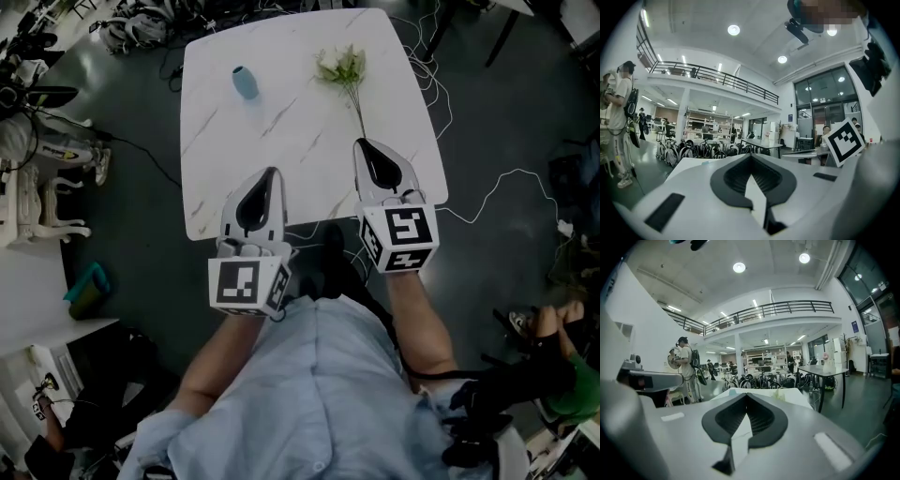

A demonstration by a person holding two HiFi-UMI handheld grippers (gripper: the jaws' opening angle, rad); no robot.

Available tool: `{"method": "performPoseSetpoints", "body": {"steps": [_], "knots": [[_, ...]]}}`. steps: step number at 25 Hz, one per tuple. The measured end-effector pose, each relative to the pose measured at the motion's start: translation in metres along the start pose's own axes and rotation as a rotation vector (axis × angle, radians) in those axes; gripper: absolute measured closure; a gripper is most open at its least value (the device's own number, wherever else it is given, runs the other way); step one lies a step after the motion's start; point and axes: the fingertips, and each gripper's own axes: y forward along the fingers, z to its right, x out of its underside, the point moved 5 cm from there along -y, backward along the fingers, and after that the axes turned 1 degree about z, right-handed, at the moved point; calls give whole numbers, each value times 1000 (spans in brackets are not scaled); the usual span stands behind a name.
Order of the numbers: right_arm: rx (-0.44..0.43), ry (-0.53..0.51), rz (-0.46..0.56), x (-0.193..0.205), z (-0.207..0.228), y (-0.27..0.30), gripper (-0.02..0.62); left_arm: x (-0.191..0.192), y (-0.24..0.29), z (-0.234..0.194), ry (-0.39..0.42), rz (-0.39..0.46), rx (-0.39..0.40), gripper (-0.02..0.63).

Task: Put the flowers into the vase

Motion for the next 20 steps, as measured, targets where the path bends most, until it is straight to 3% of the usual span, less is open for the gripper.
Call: {"method": "performPoseSetpoints", "body": {"steps": [12,20], "knots": [[-34,23,-61,-5,63,65,592,-23,74,3,25,-21,-44,601],[-7,0,-165,11,82,103,579,-13,111,-19,-8,-55,-29,601]]}}
